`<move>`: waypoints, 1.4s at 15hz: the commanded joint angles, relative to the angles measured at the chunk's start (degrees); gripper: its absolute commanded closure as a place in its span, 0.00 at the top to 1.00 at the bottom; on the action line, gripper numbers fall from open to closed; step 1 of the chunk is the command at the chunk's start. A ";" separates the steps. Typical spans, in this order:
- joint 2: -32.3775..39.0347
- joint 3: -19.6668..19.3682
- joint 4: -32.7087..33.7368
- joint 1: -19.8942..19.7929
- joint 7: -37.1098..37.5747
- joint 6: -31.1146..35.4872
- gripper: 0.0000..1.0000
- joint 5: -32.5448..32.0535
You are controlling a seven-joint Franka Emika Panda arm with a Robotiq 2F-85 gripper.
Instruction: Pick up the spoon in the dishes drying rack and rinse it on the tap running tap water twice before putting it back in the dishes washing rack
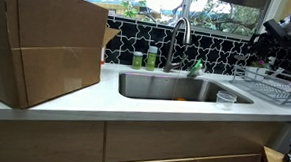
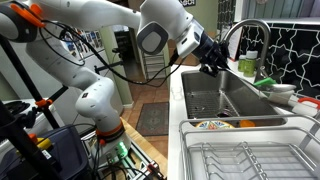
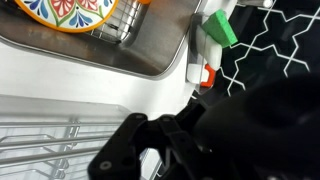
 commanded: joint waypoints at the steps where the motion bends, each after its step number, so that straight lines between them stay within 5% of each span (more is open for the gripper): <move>1: 0.22 0.80 0.05 -0.56 -0.66 -0.06 0.07 0.87; 6: 1.91 0.17 1.69 -5.22 0.79 -1.22 0.02 -0.46; 14: 1.36 -11.03 5.80 -5.47 -16.53 -17.45 0.02 2.98; 17: 3.56 -12.99 7.01 -6.13 -23.64 -23.64 0.02 3.54; 21: 7.23 -12.06 7.12 -8.76 -26.99 -21.88 0.02 0.65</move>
